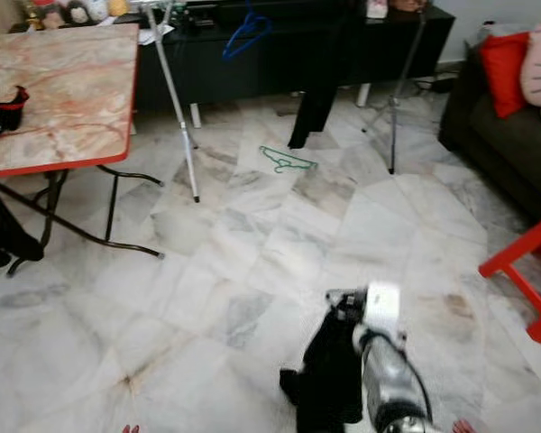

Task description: Hang hanger

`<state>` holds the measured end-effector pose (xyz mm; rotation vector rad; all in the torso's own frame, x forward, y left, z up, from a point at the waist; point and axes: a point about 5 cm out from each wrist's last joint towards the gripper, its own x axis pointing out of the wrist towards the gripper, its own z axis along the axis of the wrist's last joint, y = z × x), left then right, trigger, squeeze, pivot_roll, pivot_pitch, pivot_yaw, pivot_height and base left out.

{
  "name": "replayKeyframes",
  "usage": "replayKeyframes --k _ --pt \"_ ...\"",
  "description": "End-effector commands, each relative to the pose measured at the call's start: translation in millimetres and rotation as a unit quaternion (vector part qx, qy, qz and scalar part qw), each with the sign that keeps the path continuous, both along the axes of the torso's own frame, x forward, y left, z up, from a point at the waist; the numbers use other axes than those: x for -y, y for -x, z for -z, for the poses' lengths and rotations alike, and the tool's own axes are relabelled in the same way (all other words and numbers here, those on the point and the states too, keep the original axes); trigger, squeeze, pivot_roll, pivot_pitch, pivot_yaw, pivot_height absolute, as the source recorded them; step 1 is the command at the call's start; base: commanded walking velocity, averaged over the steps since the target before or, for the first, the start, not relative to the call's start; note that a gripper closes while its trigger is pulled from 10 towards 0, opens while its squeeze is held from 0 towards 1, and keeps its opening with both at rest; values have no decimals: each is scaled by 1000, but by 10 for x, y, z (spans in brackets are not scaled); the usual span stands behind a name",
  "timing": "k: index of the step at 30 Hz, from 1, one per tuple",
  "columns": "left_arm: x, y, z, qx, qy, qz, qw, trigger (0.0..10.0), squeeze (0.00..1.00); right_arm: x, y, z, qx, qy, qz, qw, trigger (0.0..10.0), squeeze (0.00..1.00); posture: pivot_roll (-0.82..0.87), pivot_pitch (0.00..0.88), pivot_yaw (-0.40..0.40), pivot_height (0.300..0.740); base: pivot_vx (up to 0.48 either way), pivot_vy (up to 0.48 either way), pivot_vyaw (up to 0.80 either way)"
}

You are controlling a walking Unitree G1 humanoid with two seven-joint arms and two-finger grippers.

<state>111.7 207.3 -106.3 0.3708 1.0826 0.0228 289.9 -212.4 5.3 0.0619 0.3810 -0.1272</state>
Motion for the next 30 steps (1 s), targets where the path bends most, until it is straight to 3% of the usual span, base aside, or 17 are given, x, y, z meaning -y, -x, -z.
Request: replayKeyframes --k 1,8,9,10,11,16,20,22,25,26,29,30 --pt "20 -139 -49 38 -5 -7 999 10000 0 20 128 130 -27 -14 10 999 10000 0 -59 77 -31 740 0 0 0" --pt "23 -169 -79 71 -10 -7 997 10000 0 37 61 81 -29 -18 4 999 10000 0 -56 75 -34 740 0 0 0" --pt "-2 -496 -209 115 -18 4 993 10000 0 28 59 84 -32 -16 0 999 10000 0 -56 75 -34 740 0 0 0" --pt "-30 -1038 -494 183 -33 21 982 10000 0 9 57 92 -38 -15 -7 999 10000 0 -56 75 -34 740 0 0 0" --pt "-46 -1180 -580 189 -49 21 981 10000 0 -16 67 110 -45 -10 -16 999 10000 0 -54 71 -32 740 0 0 0" --pt "-95 -1242 -599 153 -73 30 985 10000 0 -61 113 171 -62 -8 -25 998 10000 0 -50 65 -31 740 0 0 0" --pt "-227 -1059 -506 124 -86 25 988 10000 0 -77 151 208 -70 -7 -29 997 10000 0 -51 60 -29 740 0 0 0" --pt "-264 -1053 -514 128 -83 12 988 10000 0 -75 155 211 -70 -8 -29 997 10000 0 -51 61 -29 740 0 0 0" --pt "-254 -1118 -568 159 -59 13 985 10000 0 -71 155 211 -72 -5 -30 997 10000 0 -50 62 -29 740 0 0 0" --pt "-221 -1203 -633 187 -38 24 981 10000 0 -64 146 204 -73 0 -33 997 10000 0 -49 64 -31 740 0 0 0" --pt "-152 -1328 -725 214 5 45 976 10000 0 -49 108 168 -68 3 -32 997 10000 0 -49 64 -31 740 0 0 0" --pt "-52 -1410 -788 223 50 95 969 10000 0 -41 67 130 -62 2 -30 998 10000 0 -52 68 -34 740 0 0 0"
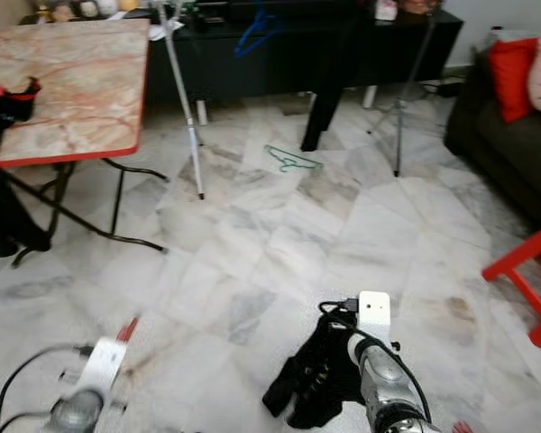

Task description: Hang hanger

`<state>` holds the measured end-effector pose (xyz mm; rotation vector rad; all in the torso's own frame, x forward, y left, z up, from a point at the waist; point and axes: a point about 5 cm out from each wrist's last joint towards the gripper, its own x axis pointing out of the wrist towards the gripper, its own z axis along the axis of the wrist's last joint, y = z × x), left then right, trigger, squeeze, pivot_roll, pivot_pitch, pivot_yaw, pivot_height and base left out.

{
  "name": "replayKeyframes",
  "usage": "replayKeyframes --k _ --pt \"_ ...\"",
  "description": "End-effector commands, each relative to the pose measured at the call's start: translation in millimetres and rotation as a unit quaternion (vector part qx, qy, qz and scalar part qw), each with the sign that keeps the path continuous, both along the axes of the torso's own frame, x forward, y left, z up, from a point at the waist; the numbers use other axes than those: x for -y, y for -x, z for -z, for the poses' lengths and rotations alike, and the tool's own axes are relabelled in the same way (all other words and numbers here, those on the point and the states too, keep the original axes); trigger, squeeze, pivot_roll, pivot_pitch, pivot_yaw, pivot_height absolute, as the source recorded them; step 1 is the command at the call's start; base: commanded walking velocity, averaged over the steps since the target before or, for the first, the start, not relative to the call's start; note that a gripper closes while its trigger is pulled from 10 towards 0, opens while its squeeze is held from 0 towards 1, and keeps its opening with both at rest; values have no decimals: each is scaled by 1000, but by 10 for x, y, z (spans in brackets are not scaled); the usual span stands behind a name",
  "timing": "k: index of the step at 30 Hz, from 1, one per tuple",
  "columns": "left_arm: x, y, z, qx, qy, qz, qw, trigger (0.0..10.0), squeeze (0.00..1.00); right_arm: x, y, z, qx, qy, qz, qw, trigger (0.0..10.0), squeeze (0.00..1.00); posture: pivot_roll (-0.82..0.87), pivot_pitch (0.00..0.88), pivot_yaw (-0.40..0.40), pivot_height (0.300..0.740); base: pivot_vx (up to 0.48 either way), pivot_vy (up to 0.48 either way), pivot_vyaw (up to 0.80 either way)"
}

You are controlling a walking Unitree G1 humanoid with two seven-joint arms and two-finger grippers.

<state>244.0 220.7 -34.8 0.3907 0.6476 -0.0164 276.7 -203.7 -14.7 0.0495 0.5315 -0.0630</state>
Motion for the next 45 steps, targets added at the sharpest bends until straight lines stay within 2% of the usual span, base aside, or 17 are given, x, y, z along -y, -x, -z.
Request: replayKeyframes --k 1,3,4,6,8,9,11,16,23,24,26,30,32,35,42,43,45 --pt "81 -87 -73 15 32 44 998 10000 0 46 -66 -71 12 7 3 1000 10000 0 -52 68 -34 740 0 0 0" --pt "174 -148 -137 17 46 116 992 10000 0 45 -110 -109 16 12 0 1000 10000 0 -52 68 -34 740 0 0 0" --pt "233 -201 -214 14 56 182 982 10000 0 51 -167 -161 20 20 -2 1000 10000 0 -53 70 -35 740 0 0 0" --pt "248 -218 -241 11 58 203 977 10000 0 56 -189 -184 23 21 -2 999 10000 0 -52 70 -36 740 0 0 0" --pt "259 -257 -336 -9 59 275 960 10000 0 124 -264 -264 23 55 14 998 10000 0 -49 71 -37 740 0 0 0" --pt "259 -257 -336 -9 59 275 960 10000 0 124 -264 -264 23 55 14 998 10000 0 -49 71 -37 740 0 0 0" --pt "250 -295 -438 -22 57 317 946 10000 0 181 -339 -355 29 88 26 995 10000 0 -49 72 -40 740 0 0 0" --pt "298 -359 -631 -44 69 380 921 10000 0 137 -547 -587 62 84 23 994 10000 0 -51 71 -41 740 0 0 0" --pt "477 -344 -962 -59 102 456 882 10000 0 -93 -697 -705 48 85 -74 993 10000 0 -48 71 -43 740 0 0 0" --pt "477 -344 -962 -59 102 456 882 10000 0 -93 -697 -705 48 85 -74 993 10000 0 -48 71 -43 740 0 0 0" --pt "560 -323 -1096 -53 122 478 868 10000 0 -151 -740 -753 48 106 -107 987 10000 0 -48 71 -43 740 0 0 0" --pt "660 -311 -1250 -43 143 496 855 10000 0 -175 -791 -824 57 116 -115 985 10000 0 -46 71 -44 740 0 0 0" --pt "755 -259 -1397 -44 158 516 841 10000 0 -182 -817 -862 58 111 -114 986 10000 0 -46 71 -44 740 0 0 0" --pt "793 -246 -1441 -47 150 522 838 10000 0 -180 -819 -864 57 112 -113 986 10000 0 -44 70 -44 740 0 0 0" --pt "950 -145 -1552 -58 164 549 818 10000 0 -172 -818 -851 48 112 -97 988 10000 0 -41 68 -46 740 0 0 0" --pt "967 -141 -1562 -55 164 550 817 10000 0 -178 -820 -851 47 110 -95 988 10000 0 -41 68 -46 740 0 0 0" --pt "1013 -174 -1578 -43 165 538 826 10000 0 -281 -842 -870 50 82 -116 989 10000 0 -36 68 -46 740 0 0 0"
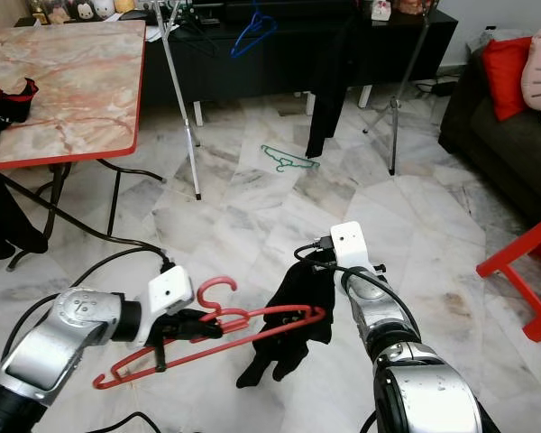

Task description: Hang hanger

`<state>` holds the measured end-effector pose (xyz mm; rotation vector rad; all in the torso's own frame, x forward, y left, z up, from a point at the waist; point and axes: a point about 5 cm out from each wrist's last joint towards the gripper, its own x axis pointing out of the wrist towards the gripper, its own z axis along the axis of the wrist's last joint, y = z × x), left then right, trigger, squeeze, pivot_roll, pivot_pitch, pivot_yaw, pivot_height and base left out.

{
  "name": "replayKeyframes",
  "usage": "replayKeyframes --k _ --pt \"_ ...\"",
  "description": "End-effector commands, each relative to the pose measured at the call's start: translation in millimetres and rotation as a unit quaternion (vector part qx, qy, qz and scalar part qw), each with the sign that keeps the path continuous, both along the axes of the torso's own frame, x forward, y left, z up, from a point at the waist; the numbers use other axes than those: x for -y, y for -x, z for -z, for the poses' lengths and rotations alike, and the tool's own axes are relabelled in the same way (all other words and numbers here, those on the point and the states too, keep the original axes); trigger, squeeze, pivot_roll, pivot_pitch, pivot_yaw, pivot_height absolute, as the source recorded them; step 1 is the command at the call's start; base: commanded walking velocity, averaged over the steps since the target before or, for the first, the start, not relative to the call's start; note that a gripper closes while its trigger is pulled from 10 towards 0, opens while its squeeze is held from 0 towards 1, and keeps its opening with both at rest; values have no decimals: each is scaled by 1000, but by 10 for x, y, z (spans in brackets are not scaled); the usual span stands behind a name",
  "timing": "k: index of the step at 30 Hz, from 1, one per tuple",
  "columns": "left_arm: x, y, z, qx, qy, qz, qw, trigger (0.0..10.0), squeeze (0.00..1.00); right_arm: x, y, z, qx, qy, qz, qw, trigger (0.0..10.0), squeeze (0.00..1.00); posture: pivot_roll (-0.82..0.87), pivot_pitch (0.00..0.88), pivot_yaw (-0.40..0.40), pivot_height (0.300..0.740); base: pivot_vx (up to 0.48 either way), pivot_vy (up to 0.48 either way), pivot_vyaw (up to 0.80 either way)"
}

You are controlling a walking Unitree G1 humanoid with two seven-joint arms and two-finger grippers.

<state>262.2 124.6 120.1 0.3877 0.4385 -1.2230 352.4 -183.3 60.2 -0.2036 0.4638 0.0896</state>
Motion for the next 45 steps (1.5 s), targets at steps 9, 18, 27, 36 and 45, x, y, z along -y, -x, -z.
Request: replayKeyframes --k 9,18,27,36,45 --pt "169 57 -42 -1 13 -2 1000 10000 0 -345 -54 -82 -5 -44 -109 993 10000 0 -38 64 -50 740 0 0 0" --pt "138 -71 9 35 -19 -54 998 10000 0 -341 -36 -63 -13 -49 -119 992 10000 0 -39 58 -51 740 0 0 0" --pt "71 -148 41 53 -46 -83 994 10000 0 -327 -45 -81 -8 -52 -117 992 10000 0 -40 55 -49 740 0 0 0" --pt "29 -171 77 59 -67 -102 991 10000 0 -308 -77 -148 4 -58 -121 991 10000 0 -40 55 -49 740 0 0 0" --pt "15 -242 91 79 -73 -132 985 10000 0 -302 -64 -144 2 -61 -130 990 10000 0 -43 60 -51 740 0 0 0"
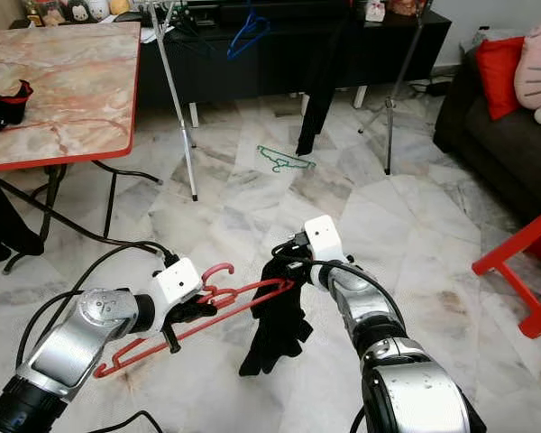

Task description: Hang hanger

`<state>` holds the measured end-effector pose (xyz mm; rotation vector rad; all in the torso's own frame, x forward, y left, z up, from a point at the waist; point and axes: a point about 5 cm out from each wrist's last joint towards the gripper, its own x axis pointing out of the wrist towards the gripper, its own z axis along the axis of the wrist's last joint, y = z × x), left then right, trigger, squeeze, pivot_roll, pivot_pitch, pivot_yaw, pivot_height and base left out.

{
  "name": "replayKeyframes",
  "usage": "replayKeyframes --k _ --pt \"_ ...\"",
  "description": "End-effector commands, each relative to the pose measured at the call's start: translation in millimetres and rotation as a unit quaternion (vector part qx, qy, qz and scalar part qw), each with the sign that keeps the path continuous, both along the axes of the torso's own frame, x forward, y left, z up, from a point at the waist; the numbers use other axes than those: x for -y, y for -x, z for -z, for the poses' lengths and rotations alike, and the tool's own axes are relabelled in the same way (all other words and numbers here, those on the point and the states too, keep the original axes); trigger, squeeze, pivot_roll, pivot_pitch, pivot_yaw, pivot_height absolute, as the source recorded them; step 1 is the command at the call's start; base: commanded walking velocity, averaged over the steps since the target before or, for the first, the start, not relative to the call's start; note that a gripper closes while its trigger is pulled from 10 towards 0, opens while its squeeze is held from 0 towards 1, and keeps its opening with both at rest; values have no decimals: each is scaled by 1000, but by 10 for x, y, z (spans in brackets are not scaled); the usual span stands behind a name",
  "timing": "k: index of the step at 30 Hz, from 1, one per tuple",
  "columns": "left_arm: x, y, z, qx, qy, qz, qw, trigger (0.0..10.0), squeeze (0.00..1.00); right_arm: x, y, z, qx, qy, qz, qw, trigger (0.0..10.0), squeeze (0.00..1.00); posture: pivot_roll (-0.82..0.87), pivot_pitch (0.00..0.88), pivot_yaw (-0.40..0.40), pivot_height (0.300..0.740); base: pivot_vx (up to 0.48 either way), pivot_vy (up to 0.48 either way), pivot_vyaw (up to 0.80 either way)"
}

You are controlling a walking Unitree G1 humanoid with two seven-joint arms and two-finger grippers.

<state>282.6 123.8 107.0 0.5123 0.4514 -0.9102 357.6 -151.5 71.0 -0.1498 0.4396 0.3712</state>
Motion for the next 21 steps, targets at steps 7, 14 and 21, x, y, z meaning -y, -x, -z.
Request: replayKeyframes --k 7,14,21 --pt "31 -118 -97 41 20 -42 998 10000 0 -27 12 -19 -1 -6 -24 1000 10000 0 -41 64 -51 740 0 0 0" --pt "185 -58 -192 17 91 -13 996 10000 0 52 96 131 -22 16 3 1000 10000 0 -39 65 -52 740 0 0 0" --pt "178 -115 -197 33 86 -44 995 10000 0 94 134 195 -29 26 31 999 10000 0 -35 66 -51 740 0 0 0"
